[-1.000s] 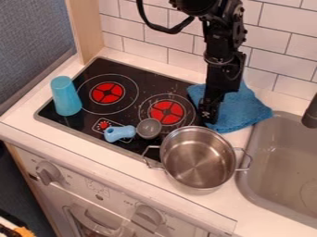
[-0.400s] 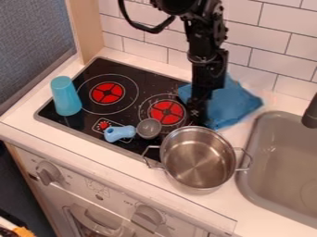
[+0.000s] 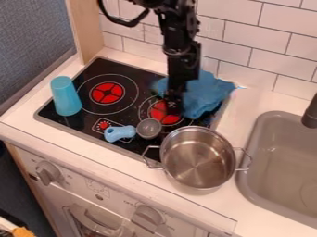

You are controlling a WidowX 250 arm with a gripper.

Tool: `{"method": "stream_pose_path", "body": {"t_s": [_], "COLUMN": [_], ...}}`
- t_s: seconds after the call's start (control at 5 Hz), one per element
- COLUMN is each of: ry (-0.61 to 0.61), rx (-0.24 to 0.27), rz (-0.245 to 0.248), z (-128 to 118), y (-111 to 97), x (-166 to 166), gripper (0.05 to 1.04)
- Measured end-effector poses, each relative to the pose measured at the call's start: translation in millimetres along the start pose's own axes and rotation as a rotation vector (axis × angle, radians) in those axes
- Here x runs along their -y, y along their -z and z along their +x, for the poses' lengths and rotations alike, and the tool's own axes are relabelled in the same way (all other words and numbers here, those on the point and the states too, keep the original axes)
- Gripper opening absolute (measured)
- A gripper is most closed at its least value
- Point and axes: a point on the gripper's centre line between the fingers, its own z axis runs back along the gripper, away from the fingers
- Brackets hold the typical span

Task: Moved the blue cloth on the top left side of the burner

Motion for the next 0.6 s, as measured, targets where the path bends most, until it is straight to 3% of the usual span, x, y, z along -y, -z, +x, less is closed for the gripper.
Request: {"method": "stream_pose_path", "body": {"t_s": [0.6], "ry": [-0.11], "rx": [-0.006], "rz": [-0.011], "z": [-54], "y": [-1], "x": [-10], "gripper": [0.999]}}
